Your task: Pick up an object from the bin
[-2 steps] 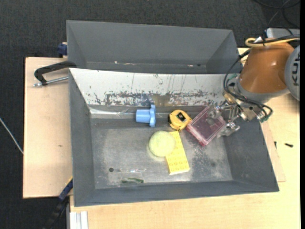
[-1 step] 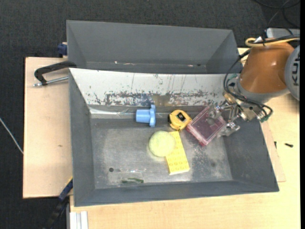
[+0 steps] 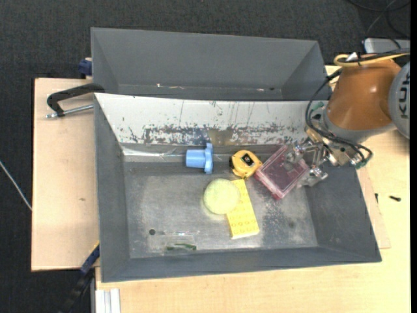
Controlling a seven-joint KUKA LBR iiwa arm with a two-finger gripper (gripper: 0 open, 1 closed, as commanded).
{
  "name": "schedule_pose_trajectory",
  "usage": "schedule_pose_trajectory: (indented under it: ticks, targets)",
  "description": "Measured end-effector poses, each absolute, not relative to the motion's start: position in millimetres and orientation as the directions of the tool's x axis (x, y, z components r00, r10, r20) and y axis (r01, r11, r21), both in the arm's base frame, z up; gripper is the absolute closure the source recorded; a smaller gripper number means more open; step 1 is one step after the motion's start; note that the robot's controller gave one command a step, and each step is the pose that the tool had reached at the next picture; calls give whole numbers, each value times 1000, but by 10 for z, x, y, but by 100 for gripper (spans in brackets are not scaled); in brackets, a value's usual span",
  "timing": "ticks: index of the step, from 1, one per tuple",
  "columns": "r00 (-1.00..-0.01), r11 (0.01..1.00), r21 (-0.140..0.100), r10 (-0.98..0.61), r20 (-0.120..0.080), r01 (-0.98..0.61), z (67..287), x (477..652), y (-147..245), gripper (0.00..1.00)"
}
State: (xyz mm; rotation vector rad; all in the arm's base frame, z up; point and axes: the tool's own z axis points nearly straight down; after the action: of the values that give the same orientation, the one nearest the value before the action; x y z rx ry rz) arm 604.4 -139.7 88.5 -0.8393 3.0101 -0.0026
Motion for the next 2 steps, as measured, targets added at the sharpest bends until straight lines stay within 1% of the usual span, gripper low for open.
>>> schedule_pose_trajectory:
  ticks: [2]
  targets:
    - [-856,856,-6,-517,-15,-517,885,6043,-1399,100]
